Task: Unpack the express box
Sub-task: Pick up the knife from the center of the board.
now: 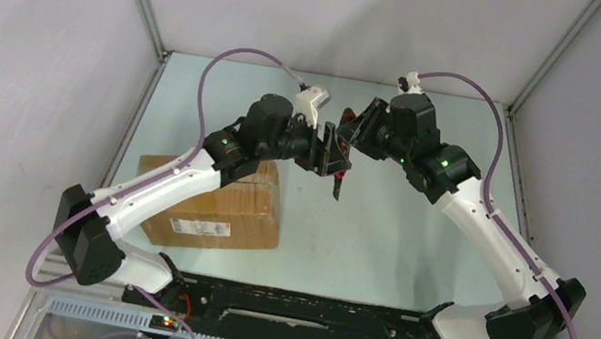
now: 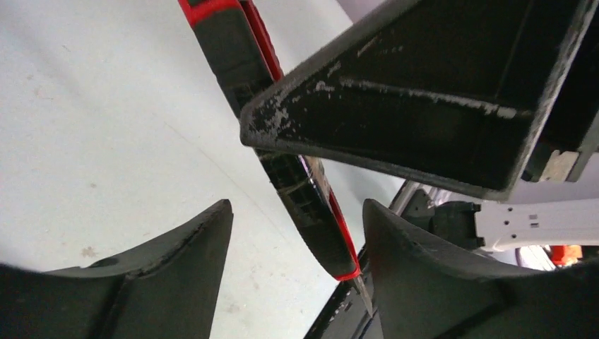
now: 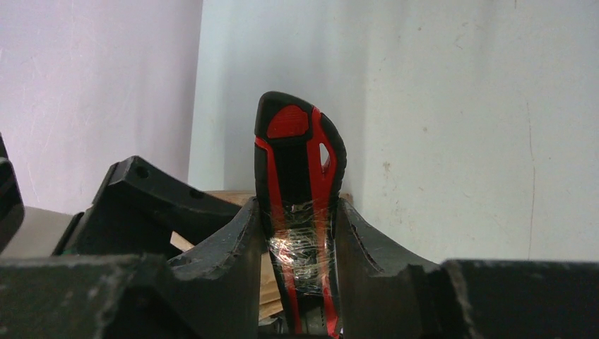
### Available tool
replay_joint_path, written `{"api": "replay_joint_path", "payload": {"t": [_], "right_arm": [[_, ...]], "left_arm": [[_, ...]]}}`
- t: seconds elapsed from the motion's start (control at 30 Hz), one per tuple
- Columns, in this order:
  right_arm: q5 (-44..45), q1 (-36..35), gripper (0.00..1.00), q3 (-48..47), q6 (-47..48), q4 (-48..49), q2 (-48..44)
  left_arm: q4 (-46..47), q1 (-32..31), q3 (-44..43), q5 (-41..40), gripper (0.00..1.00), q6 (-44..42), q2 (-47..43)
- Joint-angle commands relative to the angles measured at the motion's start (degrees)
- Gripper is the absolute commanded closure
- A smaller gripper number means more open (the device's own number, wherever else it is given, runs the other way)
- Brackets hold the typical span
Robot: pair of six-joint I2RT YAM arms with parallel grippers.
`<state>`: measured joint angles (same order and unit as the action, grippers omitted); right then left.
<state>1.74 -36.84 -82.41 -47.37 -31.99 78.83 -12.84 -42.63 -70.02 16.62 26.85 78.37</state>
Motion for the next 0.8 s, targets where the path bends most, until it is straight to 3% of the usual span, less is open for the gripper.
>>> {"api": "replay_joint_path", "payload": {"t": [0.0,0.23,0.3,0.37,0.4,0.5,0.57,0.77], "right_arm": [[2.24,-1.39,1.0,-0.38,-1.32,0.54,-3.55],[3.43,-1.86,1.0,-0.34,-1.29,0.57,-4.64],[2.75,-1.95,1.0,-0.15,-0.68,1.01,-4.93],[1.84,-1.84,0.98,0.59,0.67,1.93,-5.74],[1.34,-1.8,0.89,1.3,1.49,2.71,-6.6],[-2.58,-0.92,0.47,5.79,4.69,8.19,-10.28],[-7.36,0.77,0.29,10.9,5.53,14.53,-13.7],[-18.9,8.25,0.2,22.5,-0.34,29.07,-21.72]], "left_arm": [[5.48,-0.33,2.1,-0.04,0.37,-0.85,-2.61],[7.98,-0.78,4.12,3.46,0.74,0.86,-2.69],[8.26,-0.78,4.25,4.23,0.95,1.13,-2.78],[8.65,-0.7,4.2,5.47,1.0,1.45,-3.05],[9.12,-0.63,4.19,6.56,1.0,1.76,-3.23],[13.38,-0.17,4.98,11.9,1.0,5.34,-4.2],[17.69,0.07,6.05,15.76,1.0,8.42,-5.09],[29.83,0.61,9.31,22.76,1.0,19.1,-6.14]]}}
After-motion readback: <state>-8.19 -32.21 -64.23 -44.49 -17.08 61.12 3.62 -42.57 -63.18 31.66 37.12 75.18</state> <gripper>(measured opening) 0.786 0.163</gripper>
